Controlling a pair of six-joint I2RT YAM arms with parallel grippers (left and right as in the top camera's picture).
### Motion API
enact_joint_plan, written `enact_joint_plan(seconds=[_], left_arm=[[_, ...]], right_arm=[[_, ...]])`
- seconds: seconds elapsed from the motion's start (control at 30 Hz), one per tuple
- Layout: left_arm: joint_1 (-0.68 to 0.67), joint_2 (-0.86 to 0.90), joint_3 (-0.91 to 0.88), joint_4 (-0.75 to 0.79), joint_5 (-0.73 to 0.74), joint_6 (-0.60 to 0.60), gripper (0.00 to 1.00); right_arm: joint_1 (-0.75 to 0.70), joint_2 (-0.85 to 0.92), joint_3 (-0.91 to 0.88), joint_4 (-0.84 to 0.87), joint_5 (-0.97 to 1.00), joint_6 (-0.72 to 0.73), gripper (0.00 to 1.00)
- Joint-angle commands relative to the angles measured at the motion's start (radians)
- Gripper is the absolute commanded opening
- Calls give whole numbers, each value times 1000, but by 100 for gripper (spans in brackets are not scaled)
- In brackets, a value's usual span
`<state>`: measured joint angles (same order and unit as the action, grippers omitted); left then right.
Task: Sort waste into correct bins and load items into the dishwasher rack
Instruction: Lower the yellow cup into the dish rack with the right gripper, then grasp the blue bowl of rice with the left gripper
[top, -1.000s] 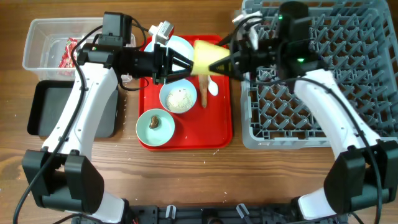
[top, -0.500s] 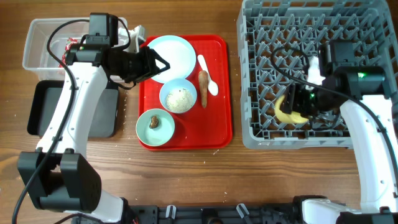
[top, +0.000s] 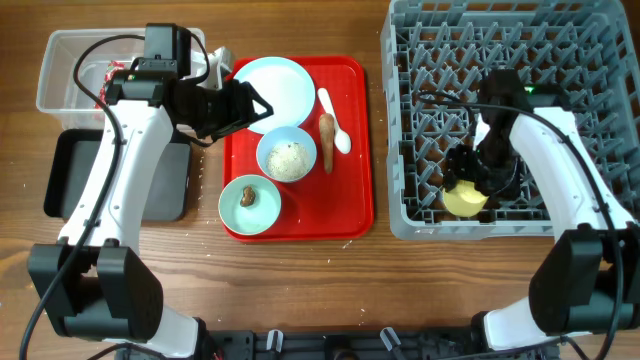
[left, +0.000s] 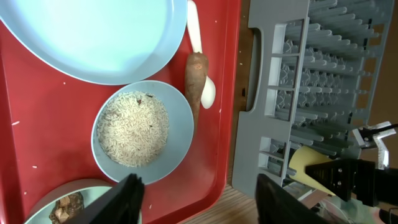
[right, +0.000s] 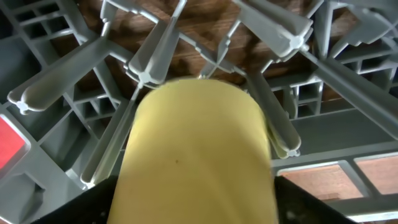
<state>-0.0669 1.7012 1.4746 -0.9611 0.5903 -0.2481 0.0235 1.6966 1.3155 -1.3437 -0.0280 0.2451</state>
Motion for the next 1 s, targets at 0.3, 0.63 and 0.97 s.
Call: enact_joint_plan(seconds=[0.3,0.63,0.97], left_arm=[[3,-19,11,-2,-45,10,65],[5,-22,12,-24,-252,10,63],[-370,37,10,-7,-582,145,66]], right_arm=[[38,-57,392,-30,-181,-92,84],[461,132,359,364,-187,211,66],[171,3,360,317,-155,140,73]])
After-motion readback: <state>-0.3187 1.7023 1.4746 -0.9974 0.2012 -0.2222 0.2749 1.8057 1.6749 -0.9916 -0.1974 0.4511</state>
